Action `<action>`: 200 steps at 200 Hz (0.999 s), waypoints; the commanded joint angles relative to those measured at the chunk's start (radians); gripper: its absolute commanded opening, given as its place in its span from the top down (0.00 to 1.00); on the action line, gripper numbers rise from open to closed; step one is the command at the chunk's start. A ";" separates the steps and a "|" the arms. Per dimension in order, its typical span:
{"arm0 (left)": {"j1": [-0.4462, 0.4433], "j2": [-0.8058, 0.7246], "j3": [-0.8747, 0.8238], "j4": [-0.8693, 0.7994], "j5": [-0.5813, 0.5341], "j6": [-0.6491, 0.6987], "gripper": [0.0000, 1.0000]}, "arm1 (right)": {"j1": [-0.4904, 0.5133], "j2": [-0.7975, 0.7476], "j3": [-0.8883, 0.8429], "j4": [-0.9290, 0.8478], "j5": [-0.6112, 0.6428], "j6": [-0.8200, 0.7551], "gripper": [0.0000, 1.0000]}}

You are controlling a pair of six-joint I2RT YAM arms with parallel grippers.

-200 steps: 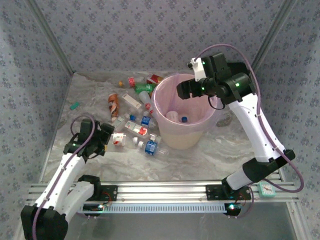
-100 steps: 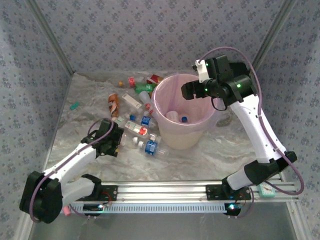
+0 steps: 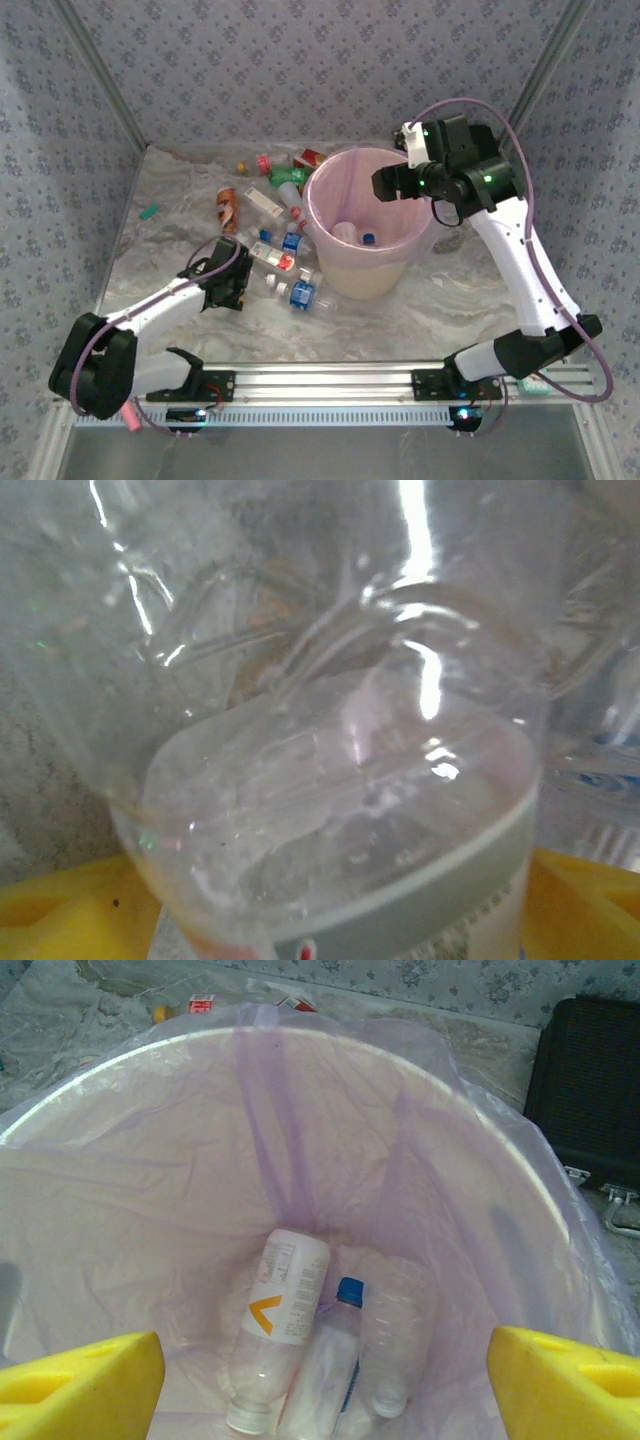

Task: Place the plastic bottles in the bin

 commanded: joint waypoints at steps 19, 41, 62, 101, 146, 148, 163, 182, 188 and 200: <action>-0.006 0.025 0.019 0.013 -0.025 -0.064 0.27 | -0.017 -0.046 -0.018 0.011 -0.013 -0.020 0.14; -0.007 0.014 0.009 0.001 -0.028 -0.075 0.35 | -0.028 -0.062 -0.036 0.022 -0.020 -0.022 0.14; -0.006 -0.024 0.015 -0.048 -0.049 -0.072 0.42 | -0.034 -0.069 -0.038 0.019 -0.025 -0.023 0.14; -0.007 -0.207 0.052 -0.202 -0.140 -0.010 0.45 | -0.039 -0.084 -0.028 0.014 -0.043 -0.019 0.14; -0.002 -0.429 0.147 -0.081 -0.217 0.500 0.45 | -0.031 -0.089 -0.027 0.135 -0.301 0.064 0.15; -0.002 -0.432 0.154 -0.063 -0.204 0.524 0.46 | -0.029 -0.087 -0.026 0.143 -0.321 0.069 0.15; 0.003 -0.408 0.238 0.015 -0.089 0.703 0.49 | 0.001 -0.071 -0.008 0.206 -0.404 0.116 0.16; 0.003 -0.331 0.403 0.007 0.099 0.874 0.50 | 0.058 -0.019 0.050 0.228 -0.439 0.134 0.16; 0.004 -0.305 0.447 0.015 0.164 0.919 0.50 | 0.079 -0.003 0.068 0.234 -0.444 0.139 0.16; 0.003 -0.260 0.516 0.043 0.298 0.981 0.50 | 0.118 0.033 0.104 0.244 -0.462 0.143 0.15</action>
